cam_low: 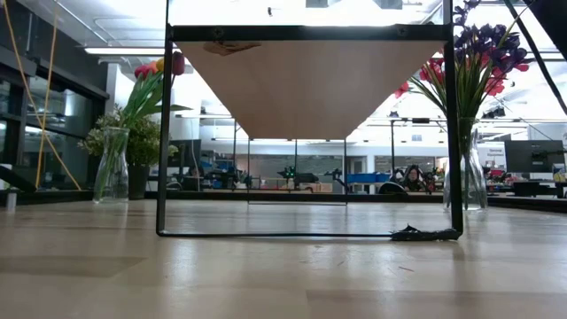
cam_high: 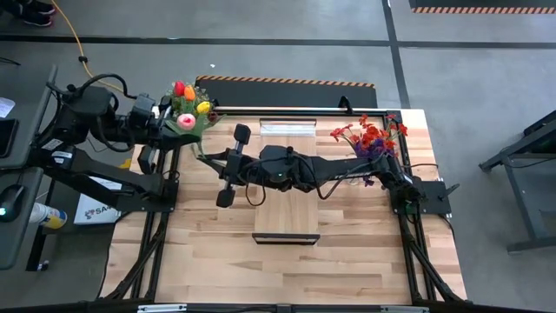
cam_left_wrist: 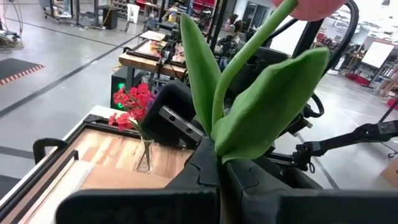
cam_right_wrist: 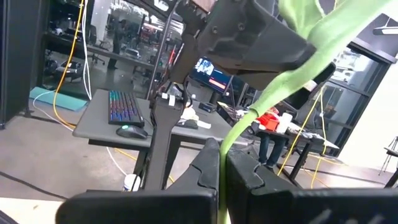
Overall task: Pick and place flowers into a vace then onto a shelf
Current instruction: Put the pink tulip into the left transparent vase
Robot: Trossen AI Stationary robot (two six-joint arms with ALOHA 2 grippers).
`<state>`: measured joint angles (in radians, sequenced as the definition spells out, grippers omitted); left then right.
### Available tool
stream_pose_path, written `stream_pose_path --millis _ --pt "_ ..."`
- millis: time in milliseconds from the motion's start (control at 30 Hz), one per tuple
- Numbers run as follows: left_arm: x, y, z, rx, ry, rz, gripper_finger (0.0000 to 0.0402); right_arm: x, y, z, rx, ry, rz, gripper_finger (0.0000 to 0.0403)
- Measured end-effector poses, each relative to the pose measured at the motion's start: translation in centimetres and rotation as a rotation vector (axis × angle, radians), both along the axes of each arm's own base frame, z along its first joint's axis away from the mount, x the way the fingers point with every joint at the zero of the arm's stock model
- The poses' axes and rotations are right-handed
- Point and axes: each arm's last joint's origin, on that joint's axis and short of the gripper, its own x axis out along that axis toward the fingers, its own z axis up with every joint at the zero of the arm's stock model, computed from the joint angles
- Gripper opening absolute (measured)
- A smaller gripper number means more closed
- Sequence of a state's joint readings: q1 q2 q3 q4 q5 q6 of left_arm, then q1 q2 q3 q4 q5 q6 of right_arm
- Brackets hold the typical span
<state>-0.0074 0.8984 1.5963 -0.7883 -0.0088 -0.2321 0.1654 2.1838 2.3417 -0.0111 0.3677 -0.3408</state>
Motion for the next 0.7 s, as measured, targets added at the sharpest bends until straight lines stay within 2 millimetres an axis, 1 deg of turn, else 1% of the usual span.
stream_pose_path --millis 133,233,467,533,600,700 --pt "-0.3 0.0 0.0 0.001 -0.006 0.010 0.0026 0.0 0.0 0.0 0.000 0.000 0.001 0.0007" --pt "-0.6 0.1 0.0 0.009 -0.009 0.028 0.0026 0.0 0.2 0.0 0.000 -0.003 0.005 0.0031" --pt "-1.7 0.3 0.0 0.027 -0.017 0.098 0.0026 0.0 0.2 -0.3 0.021 0.024 -0.025 0.0131" --pt "-2.0 0.5 -0.2 0.035 0.013 0.147 0.0026 0.0 0.2 -0.6 0.021 0.057 -0.044 0.0160" --pt "-2.6 0.6 -0.5 0.041 0.036 0.197 0.0026 -0.1 0.5 -0.9 0.017 0.091 -0.070 0.0185" --pt "-3.0 0.8 -1.0 0.028 0.083 0.265 0.0026 -0.2 1.1 -1.4 0.003 0.145 -0.110 0.0216"
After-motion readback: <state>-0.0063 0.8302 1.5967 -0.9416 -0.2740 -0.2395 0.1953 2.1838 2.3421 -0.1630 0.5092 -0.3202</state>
